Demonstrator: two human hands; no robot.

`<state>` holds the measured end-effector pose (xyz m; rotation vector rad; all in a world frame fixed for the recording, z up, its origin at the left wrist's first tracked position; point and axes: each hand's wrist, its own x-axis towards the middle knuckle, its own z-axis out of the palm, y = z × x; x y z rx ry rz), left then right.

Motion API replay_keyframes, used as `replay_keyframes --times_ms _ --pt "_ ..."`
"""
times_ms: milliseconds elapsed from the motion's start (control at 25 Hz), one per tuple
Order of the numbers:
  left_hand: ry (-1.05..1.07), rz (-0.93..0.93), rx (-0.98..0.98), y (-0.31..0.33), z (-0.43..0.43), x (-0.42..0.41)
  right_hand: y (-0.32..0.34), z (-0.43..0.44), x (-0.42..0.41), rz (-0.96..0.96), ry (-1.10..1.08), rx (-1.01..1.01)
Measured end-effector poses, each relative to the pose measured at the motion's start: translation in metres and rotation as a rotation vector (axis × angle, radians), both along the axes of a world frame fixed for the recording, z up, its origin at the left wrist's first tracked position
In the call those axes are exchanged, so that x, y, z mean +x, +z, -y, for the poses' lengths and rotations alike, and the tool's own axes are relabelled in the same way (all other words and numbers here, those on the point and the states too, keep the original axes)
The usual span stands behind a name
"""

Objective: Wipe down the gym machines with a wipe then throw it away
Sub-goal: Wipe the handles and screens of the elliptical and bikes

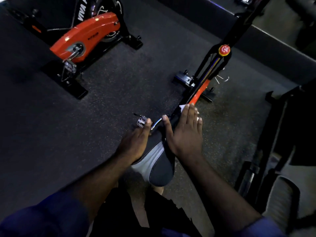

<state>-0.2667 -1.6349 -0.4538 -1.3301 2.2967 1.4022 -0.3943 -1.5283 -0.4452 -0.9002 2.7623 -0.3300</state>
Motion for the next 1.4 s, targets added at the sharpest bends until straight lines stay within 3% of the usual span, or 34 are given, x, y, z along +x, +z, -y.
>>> replay_keyframes --times_ms 120,280,560,760,880,1000,1200,1400 --pt "-0.089 -0.007 0.004 -0.003 0.002 0.002 0.007 0.003 0.014 -0.014 -0.051 0.003" --pt "-0.048 -0.032 0.097 -0.002 0.007 0.003 0.008 -0.015 0.083 -0.002 -0.019 0.043" --pt "-0.017 -0.022 0.100 -0.009 0.005 0.005 -0.010 0.031 0.033 -0.045 -0.186 -0.067" --pt "0.224 -0.227 0.638 -0.010 0.011 0.007 -0.016 -0.017 0.141 -0.066 -0.132 -0.058" --pt "0.213 -0.204 0.800 -0.011 0.028 0.010 -0.010 -0.030 0.221 -0.029 -0.106 -0.004" --pt "0.180 -0.192 0.810 -0.010 0.037 0.013 -0.004 -0.024 0.232 -0.058 -0.120 0.015" --pt "0.133 -0.186 0.798 -0.004 0.039 0.013 -0.007 0.008 0.138 0.004 -0.232 0.055" --pt "0.117 -0.171 0.755 -0.007 0.043 0.013 -0.006 -0.022 0.209 -0.027 -0.082 0.012"
